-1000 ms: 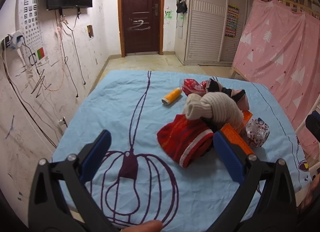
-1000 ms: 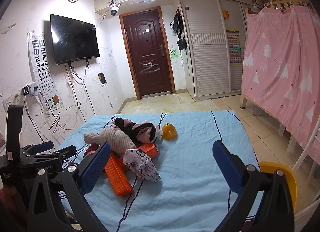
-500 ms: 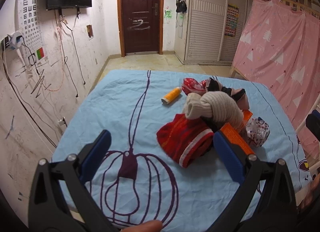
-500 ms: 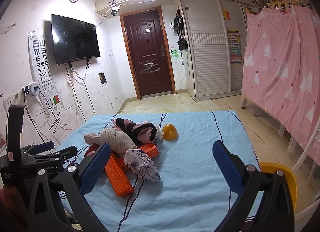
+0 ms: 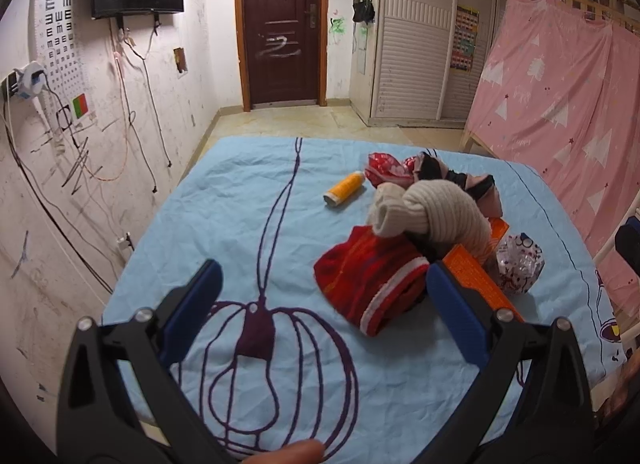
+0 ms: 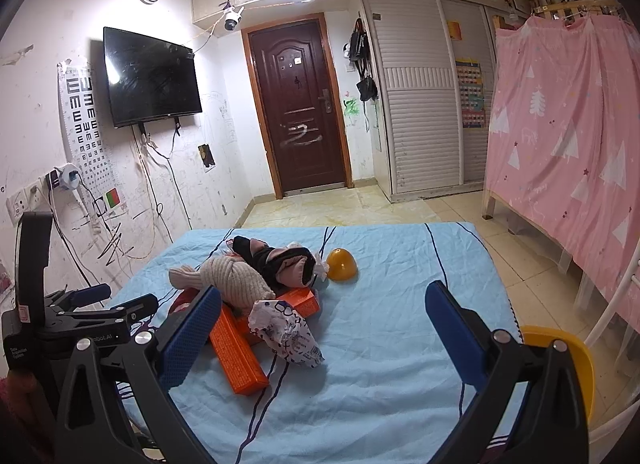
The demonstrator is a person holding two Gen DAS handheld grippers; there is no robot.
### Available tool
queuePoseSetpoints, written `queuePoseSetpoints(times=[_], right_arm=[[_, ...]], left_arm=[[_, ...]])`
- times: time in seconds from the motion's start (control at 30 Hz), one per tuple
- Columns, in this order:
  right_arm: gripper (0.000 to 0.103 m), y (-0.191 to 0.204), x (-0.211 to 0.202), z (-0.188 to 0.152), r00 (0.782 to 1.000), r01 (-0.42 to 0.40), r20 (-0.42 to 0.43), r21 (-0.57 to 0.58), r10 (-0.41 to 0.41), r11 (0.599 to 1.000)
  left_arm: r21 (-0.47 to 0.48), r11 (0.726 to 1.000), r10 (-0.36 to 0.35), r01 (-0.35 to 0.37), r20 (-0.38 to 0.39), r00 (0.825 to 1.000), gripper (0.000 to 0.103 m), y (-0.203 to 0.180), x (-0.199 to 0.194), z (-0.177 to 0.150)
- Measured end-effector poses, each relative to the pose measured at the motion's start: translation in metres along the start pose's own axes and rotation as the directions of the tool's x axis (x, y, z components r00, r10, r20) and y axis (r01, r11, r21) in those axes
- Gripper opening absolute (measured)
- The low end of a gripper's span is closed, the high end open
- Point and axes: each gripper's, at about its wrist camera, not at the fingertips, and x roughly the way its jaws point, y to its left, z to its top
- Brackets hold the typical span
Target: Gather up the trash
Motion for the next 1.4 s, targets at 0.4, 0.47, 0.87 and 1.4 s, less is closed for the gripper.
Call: queuePoseSetpoints(times=[0.4,0.47,0.87,1.4], right_arm=[[0.095,-0.002,0.046,-0.008,0.987,-0.078,-0.141,0.003,0.077,0.997],[0.095,-0.004,0.058,-0.011,0.975,-0.121,-0.185,0.032,0.125,0.992],[0.041,0.010,0.105,-0.022,0.921,-0.187,-0.342,0.032,0.186,0.982],[0.022,-0.004,0.075,-0.019,0.950,-0.186,-0.247,0.050,0.193,0.981]], left_arm=[[0.030,0.994,-0.102,0.105,-0.106,0.989,0.098,-0.005,0.034,0.000],[0.045,0.989,-0.133,0.140,-0.128,0.983,0.098,-0.010,0.040,-0.001],[0.057,0.973,-0.207,0.224,-0.221,0.953,0.063,-0.022,0.068,0.001],[0.076,0.979,-0.177,0.188,-0.139,0.974,0.029,-0.023,0.027,0.006]])
